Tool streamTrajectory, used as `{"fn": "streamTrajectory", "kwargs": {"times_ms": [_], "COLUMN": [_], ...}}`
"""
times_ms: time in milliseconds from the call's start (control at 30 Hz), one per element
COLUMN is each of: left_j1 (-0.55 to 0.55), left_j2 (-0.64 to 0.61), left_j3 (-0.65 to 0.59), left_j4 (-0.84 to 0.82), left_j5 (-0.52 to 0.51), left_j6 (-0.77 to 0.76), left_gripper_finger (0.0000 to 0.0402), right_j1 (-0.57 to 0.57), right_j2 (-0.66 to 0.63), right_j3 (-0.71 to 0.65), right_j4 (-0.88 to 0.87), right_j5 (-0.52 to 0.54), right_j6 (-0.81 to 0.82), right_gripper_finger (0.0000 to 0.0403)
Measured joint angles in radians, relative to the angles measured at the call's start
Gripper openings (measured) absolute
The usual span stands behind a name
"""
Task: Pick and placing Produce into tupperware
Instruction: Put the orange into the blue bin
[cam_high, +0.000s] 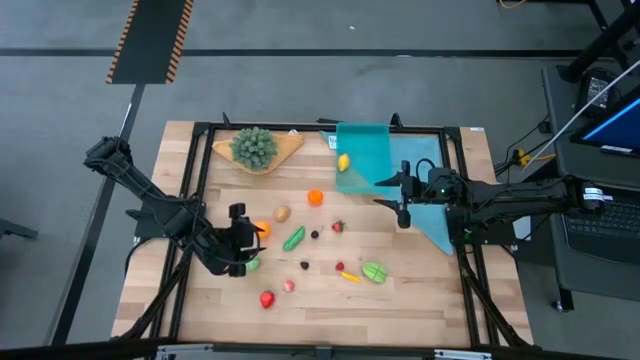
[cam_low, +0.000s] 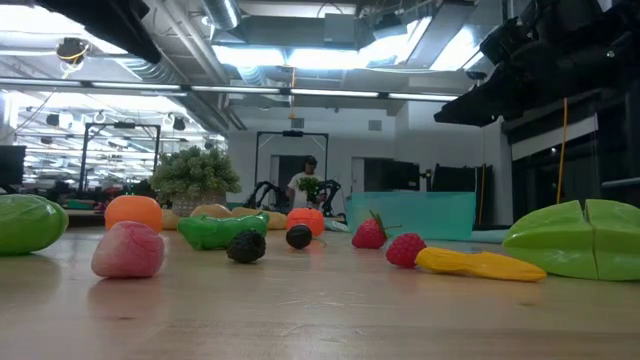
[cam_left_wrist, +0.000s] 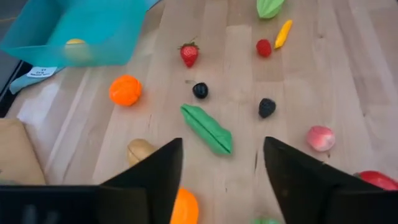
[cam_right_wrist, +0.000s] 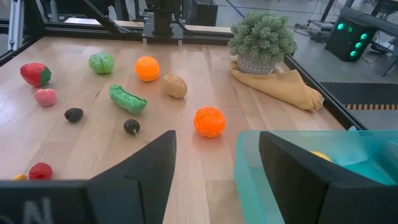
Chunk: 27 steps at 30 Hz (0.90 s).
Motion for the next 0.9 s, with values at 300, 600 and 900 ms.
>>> {"fn": "streamTrajectory", "kwargs": {"times_ms": [300,600,900], "left_j1": [0.0,0.0,0.013], "left_j2": [0.0,-0.001,-0.001], "left_j3": [0.0,0.0,0.0], "left_j4": [-0.022,-0.022,-0.021], "left_j5": [-0.016,-0.018,-0.024], "left_j6": [-0.009,-0.016,-0.028], "left_gripper_finger": [0.0269,0.0264,0.0264], "right_j1": [0.0,0.0,0.0], "right_j2": [0.0,0.0,0.0], "right_j3": [0.0,0.0,0.0], "right_j4": [0.016,0.045,0.031], "right_j5": [0.0,-0.001,-0.001], "right_j6": [0.0,0.061,0.079], "right_gripper_finger": [0.0232,0.0232,0.0232]}}
